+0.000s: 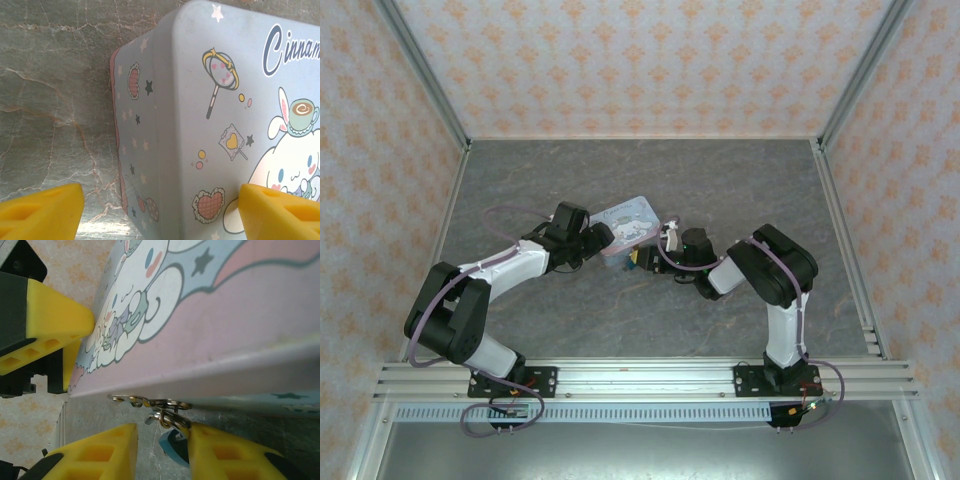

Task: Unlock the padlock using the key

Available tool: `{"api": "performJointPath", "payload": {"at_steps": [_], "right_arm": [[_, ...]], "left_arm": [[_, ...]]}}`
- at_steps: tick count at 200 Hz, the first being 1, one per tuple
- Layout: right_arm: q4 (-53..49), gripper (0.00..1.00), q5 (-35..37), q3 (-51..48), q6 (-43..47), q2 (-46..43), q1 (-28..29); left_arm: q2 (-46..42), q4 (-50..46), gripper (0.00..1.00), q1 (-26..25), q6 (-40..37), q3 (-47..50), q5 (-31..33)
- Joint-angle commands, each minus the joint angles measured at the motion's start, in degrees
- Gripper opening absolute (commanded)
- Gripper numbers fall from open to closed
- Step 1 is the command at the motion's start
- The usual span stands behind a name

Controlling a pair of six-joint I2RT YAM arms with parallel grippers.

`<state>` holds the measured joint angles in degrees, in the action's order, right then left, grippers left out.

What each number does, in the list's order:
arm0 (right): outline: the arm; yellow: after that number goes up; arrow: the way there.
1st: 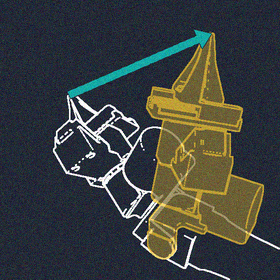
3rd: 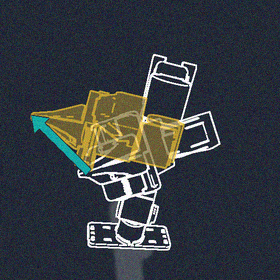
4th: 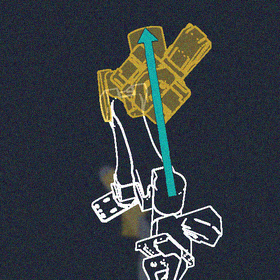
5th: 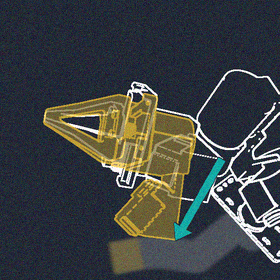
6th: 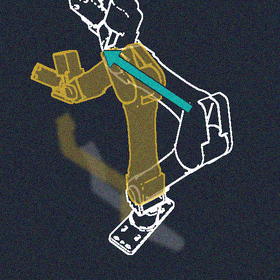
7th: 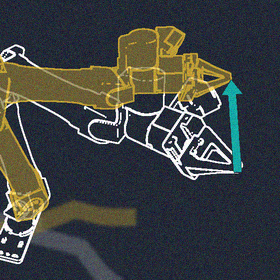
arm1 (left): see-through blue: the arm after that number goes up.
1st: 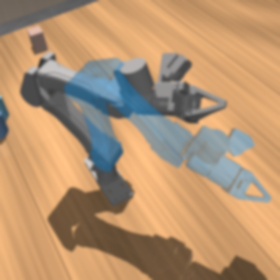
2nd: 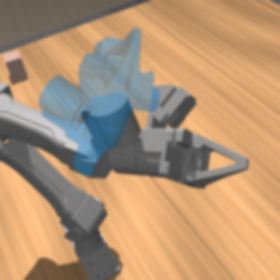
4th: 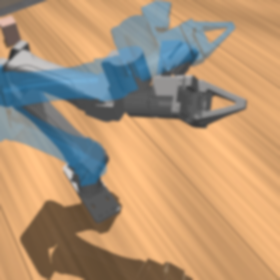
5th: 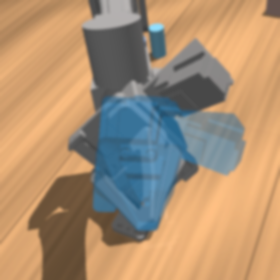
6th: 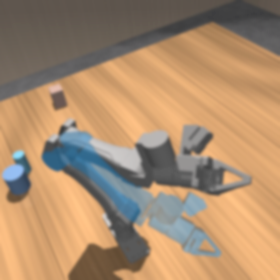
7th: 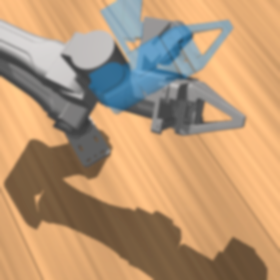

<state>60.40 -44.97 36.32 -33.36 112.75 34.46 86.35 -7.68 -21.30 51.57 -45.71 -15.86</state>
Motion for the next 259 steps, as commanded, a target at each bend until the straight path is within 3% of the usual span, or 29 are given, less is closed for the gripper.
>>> {"api": "performJointPath", "payload": {"at_steps": [1,122,259], "right_arm": [[0.8,0.28,-1.8,0.0,1.7,-2.5,0.3],[-1.6,0.03,0.7,0.6,0.8,-2.8,0.3],[2.4,0.0,4.3,-2.6,-3.0,-6.2,-2.5]], "left_arm": [[1.2,-7.8,0.8,-0.6,-0.1,1.4,2.0],[1.4,-7.9,0.8,-0.7,-0.3,1.5,2.0],[1.2,-8.1,0.81,-0.7,-0.2,1.7,2.0]]}}
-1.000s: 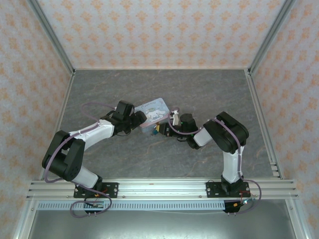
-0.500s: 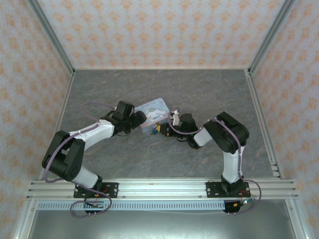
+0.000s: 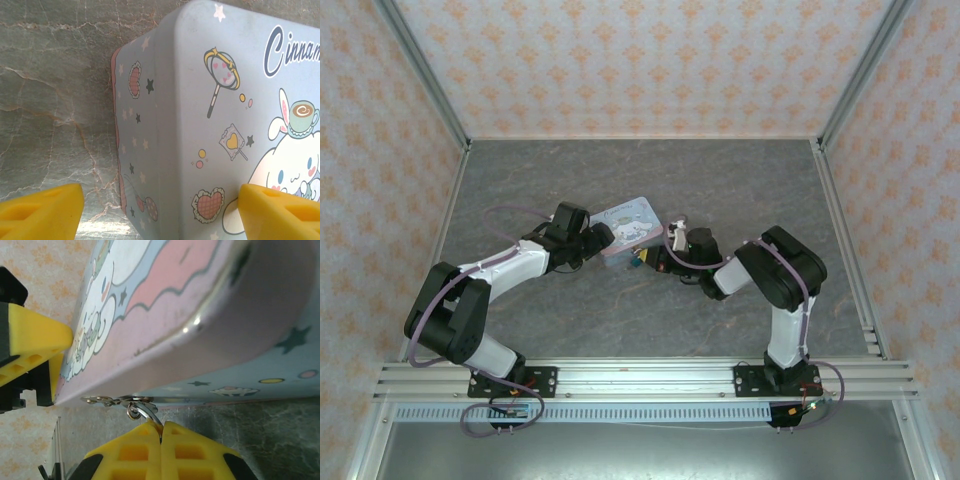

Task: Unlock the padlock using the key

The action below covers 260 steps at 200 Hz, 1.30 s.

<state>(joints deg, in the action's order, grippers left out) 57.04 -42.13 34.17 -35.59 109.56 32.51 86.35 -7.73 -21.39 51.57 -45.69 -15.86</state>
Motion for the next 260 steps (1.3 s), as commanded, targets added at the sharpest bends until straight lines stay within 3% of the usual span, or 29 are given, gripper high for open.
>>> {"api": "performJointPath", "payload": {"at_steps": [1,86,139,200,260], "right_arm": [[5.8,0.0,1.4,-0.5,-0.8,-3.0,-0.6],[-1.7,0.0,3.0,-3.4,3.0,-10.0,-1.5],[-12.3,0.0,4.8,-6.2,6.4,-21.3,-1.5],[-44.9,0.0,5.4,-1.5,16.9,-40.0,-1.5],[-74.4,0.0,3.1,5.6,22.7,-47.1,-1.5]], "left_arm": [[1.2,-8.0,0.81,-0.5,-0.2,1.6,2.0],[-3.8,-4.4,0.83,-0.6,0.5,1.8,0.3],[-13.4,-4.3,0.96,-0.5,-0.4,2.2,5.1],[-28.3,-3.1,0.97,-0.5,-10.3,4.3,11.1],[-46.0,-3.7,0.98,-0.5,-17.9,8.4,19.2]]}}
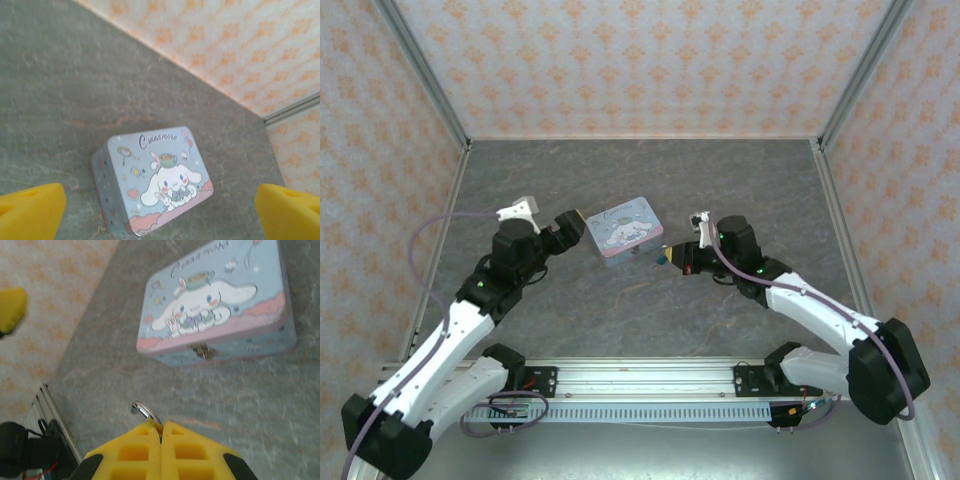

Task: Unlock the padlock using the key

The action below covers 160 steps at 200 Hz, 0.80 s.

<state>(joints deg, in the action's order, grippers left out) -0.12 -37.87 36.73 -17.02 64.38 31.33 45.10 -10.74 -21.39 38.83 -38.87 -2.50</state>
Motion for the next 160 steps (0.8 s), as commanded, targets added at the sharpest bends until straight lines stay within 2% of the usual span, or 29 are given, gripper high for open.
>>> {"api": "performJointPath", "payload": {"at_steps": [1,24,45,160], "right_arm": [[-17.7,0.0,-1.1,3.1,4.3,-1.9,-0.3],[-26.6,0.0,0.0,4.2,4.8,-2.1,-0.3],[-29.7,0.0,-0.8,3.3,4.3,-1.2,-0.3],[-23.6,0.0,0.1,1.1,3.0,11.2,-0.3]], "left_arm": [[-5.0,-0.7,0.98,-0.5,-5.2,1.6,5.9],[-10.0,-1.2,1.0,-0.5,-6.3,2.9,8.9],[-12.8,-1.1,1.0,-0.5,-6.8,3.9,10.8],[-13.9,-1.6,1.0,-0.5,-4.9,5.3,10.6]]}}
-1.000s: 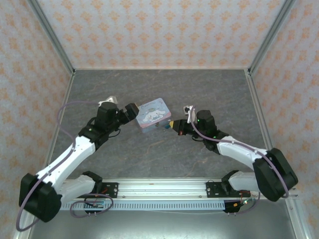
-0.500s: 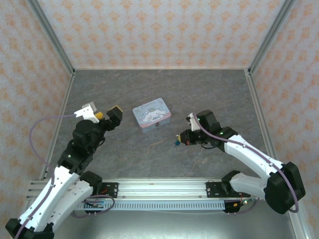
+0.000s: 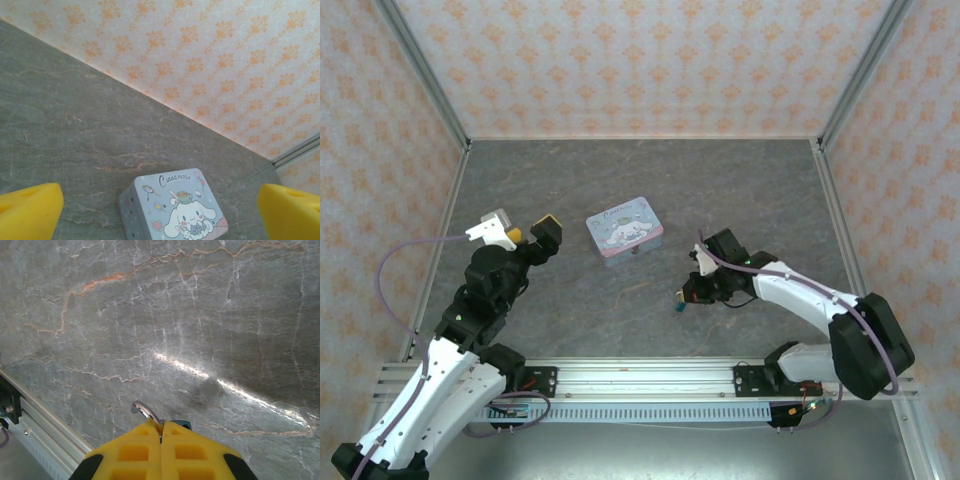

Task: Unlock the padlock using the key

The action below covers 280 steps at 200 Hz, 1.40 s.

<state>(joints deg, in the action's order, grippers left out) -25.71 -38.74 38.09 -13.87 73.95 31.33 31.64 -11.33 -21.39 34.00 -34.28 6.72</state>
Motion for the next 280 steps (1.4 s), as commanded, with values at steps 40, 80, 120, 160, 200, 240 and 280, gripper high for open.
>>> {"api": "performJointPath", "payload": {"at_steps": [40,80,120,160,200,240,280], "right_arm": [[2.6,0.09,2.9,0.1,0.4,3.1,-0.4],[0.9,0.28,6.6,1.7,1.2,0.9,-0.9],[-3.6,0.42,15.4,4.8,3.2,-6.6,-1.2],[-4.1,0.58,29.2,6.7,6.5,-17.9,-1.2],[3.1,0.74,42.5,3.7,11.8,-27.7,-1.3],[9.3,0.97,56.3,-1.2,18.3,-30.8,-1.3],[22.5,0.99,63.5,-10.4,22.6,-30.5,-6.1]], "left_arm": [[-0.3,-1.1,1.0,-0.5,-0.2,0.5,1.2],[-0.1,-1.6,1.0,-0.4,-1.0,-0.2,1.6],[0.0,-2.6,1.0,-0.5,-2.9,-2.2,2.5],[-0.7,-1.1,1.0,-0.5,-6.6,-2.9,6.3],[-0.9,6.7,1.0,-0.4,-14.9,0.0,9.1],[-0.2,13.7,1.0,-0.5,-24.2,4.8,12.7],[4.1,12.7,1.0,-0.1,-31.1,5.8,16.0]]}}
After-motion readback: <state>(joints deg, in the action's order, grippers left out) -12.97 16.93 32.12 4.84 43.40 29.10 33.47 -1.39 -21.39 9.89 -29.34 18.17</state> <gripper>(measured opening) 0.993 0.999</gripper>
